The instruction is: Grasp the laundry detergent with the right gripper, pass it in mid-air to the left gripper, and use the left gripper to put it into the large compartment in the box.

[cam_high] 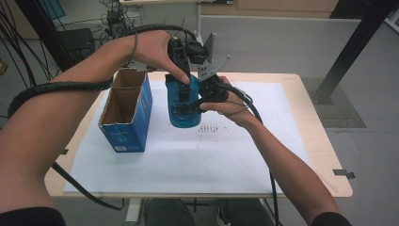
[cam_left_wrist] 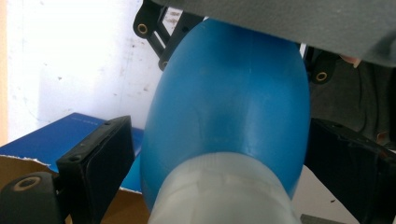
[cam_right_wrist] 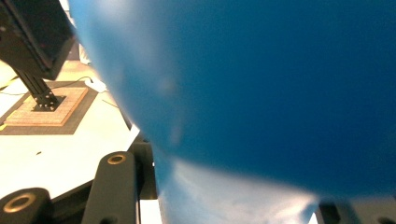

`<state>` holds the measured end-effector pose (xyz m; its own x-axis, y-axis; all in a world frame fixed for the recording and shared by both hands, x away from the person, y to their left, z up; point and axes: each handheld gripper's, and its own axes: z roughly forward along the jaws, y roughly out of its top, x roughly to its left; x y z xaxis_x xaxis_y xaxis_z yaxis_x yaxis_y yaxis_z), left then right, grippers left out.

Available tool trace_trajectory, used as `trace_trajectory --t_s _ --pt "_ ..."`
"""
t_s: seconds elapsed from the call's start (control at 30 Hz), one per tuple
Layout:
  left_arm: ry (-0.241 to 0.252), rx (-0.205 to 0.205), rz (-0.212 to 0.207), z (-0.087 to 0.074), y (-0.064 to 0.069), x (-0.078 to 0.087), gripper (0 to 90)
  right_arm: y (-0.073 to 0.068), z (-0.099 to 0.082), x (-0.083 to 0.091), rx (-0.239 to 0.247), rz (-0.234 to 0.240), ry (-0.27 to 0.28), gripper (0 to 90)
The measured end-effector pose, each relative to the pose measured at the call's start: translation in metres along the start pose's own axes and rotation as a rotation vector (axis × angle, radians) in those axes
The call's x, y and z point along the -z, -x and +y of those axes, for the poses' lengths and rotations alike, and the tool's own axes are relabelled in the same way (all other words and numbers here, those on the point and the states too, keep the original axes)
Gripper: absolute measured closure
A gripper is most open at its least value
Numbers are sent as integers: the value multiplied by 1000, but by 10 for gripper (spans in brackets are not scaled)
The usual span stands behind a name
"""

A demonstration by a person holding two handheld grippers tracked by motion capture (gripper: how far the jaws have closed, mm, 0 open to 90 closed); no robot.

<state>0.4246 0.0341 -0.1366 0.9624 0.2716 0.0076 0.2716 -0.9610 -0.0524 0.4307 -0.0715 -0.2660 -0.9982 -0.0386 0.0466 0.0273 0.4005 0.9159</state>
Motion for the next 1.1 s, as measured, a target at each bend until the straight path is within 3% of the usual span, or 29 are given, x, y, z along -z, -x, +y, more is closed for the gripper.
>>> trace_trajectory --t_s 1.1 --pt "14 -6 11 0 2 3 92 2 1 2 -5 -11 2 455"
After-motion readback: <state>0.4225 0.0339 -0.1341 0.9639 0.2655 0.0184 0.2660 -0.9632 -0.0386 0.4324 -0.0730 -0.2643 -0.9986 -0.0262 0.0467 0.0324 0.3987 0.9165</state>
